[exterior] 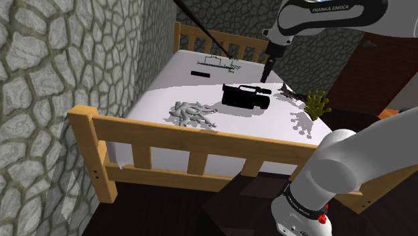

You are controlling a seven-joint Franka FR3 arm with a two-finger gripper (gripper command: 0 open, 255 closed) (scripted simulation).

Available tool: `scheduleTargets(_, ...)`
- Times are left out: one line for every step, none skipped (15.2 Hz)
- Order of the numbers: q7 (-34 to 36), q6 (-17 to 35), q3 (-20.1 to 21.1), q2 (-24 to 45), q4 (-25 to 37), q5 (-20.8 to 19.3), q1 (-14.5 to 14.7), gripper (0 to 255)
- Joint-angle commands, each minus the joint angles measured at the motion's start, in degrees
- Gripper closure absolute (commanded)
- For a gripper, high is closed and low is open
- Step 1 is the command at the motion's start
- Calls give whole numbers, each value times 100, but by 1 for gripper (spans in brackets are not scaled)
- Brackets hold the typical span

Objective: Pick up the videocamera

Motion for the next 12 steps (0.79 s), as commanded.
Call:
scheduleTargets(-424, 213, -285, 326, 134, 33, 52, 0)
scheduleTargets(-644, 309, -433, 524, 241, 78, 86, 0)
scheduleTargets(-868, 401, -581, 730, 356, 138, 124, 0)
scheduleTargets(-1099, 488, -728, 944, 479, 214, 164, 0)
scheduleTargets(-1338, 571, -871, 1169, 611, 308, 203, 0)
scheduleTargets(-1584, 648, -1012, 1403, 752, 420, 240, 0)
scheduleTargets(-1838, 718, -1151, 1647, 901, 552, 277, 0)
scheduleTargets(-2101, 780, -1283, 1902, 1059, 705, 306, 0)
scheduleTargets(-2373, 833, -1405, 2169, 1227, 878, 325, 0)
scheduleTargets(-2652, 875, -1513, 2446, 1405, 1072, 330, 0)
scheduleTargets(-2935, 904, -1610, 2732, 1592, 1282, 324, 0)
scheduleTargets(-3222, 919, -1685, 3027, 1791, 1506, 294, 0)
